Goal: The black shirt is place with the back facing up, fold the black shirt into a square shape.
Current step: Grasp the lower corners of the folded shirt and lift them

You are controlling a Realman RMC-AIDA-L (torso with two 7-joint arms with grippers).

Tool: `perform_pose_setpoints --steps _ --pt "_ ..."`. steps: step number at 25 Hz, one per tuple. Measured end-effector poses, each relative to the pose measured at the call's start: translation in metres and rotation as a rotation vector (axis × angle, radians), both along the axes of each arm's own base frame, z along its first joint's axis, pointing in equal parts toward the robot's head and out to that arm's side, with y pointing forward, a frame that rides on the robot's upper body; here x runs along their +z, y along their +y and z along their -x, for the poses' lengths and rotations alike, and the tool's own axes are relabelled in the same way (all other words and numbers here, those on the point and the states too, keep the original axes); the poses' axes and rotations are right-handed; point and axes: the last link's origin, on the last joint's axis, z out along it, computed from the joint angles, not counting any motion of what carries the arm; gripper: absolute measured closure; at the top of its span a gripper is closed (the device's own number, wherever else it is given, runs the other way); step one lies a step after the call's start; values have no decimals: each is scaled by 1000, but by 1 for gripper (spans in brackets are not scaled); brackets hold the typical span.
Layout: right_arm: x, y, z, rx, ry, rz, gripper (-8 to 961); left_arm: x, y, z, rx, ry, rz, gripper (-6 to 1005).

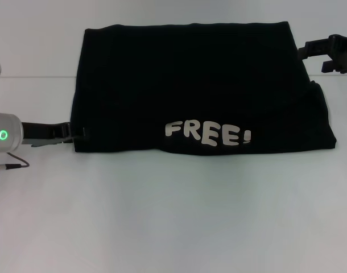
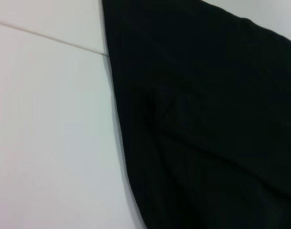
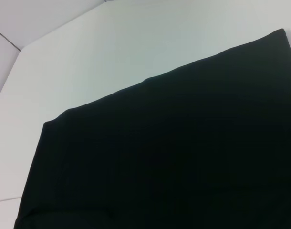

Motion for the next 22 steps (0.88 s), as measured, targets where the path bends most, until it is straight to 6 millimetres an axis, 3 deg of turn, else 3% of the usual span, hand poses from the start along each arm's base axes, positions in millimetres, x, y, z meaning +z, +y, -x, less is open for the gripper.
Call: perform_pose_setpoints --steps 4,14,22 --pt "0 0 0 2 -2 -1 148 -7 0 -1 -10 22 12 525" --pt "2 -1 -5 -5 -2 -12 157 -19 -2 -7 -18 15 45 551" --pt "2 -2 -8 -9 -3 -13 164 -18 2 -14 2 0 33 572"
